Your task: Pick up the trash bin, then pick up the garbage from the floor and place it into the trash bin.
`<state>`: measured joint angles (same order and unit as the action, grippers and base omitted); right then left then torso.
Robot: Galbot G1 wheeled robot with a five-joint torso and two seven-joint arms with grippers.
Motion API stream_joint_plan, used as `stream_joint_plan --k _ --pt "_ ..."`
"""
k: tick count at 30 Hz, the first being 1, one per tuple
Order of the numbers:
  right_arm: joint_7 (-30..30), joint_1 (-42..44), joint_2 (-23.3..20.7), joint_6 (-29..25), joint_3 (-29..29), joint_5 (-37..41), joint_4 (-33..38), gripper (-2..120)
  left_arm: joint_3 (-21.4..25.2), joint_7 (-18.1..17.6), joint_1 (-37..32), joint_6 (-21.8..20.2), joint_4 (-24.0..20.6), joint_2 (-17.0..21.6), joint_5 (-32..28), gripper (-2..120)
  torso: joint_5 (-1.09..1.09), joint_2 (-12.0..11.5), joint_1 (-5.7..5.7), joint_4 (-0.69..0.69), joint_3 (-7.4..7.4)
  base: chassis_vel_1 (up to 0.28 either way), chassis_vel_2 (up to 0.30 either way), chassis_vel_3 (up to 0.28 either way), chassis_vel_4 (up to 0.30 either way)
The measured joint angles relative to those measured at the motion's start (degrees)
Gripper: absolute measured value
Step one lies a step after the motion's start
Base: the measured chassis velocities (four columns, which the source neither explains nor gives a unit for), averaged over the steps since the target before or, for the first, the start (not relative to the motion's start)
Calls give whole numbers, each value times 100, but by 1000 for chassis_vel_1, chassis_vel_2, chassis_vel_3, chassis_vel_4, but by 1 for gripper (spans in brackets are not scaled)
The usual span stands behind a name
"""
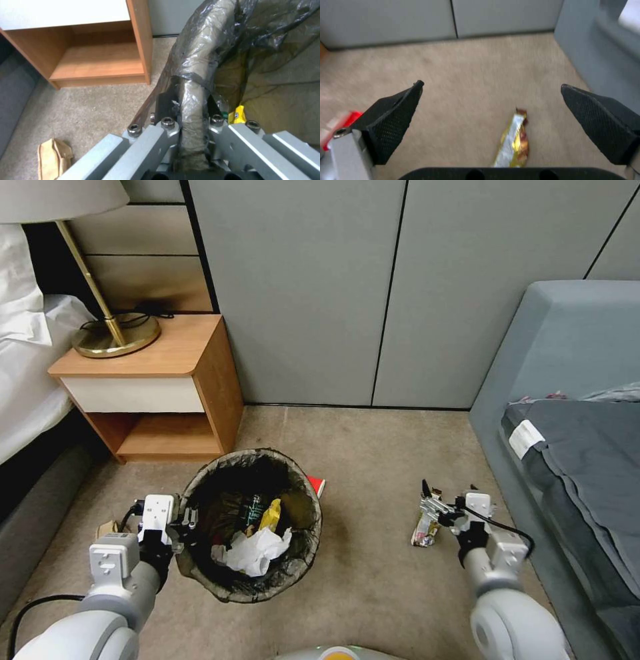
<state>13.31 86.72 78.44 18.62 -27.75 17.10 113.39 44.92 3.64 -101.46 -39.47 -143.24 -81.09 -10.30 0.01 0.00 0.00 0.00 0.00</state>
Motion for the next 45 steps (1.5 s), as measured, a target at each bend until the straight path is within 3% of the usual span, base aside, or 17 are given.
stream_joint_plan --k 11,21,37,45 --pt "117 -684 37 -62 9 679 -1598 100 88 -15 -104 -1 0 -40 -13 0 -1 0 0 0 0 0 0 0 0" --pt "118 -1277 125 -226 116 688 -2832 100 192 -73 -121 0 0 59 -155 0 0 0 0 -1 0 0 0 0 0" --pt "243 -2130 304 -437 334 641 -4058 100 216 -70 -116 -15 0 25 -176 0 -1 0 0 0 0 0 0 0 0" --pt "392 -2215 335 -446 337 619 -4230 100 218 -69 -121 -25 0 5 -177 0 -1 0 0 0 0 0 0 0 0"
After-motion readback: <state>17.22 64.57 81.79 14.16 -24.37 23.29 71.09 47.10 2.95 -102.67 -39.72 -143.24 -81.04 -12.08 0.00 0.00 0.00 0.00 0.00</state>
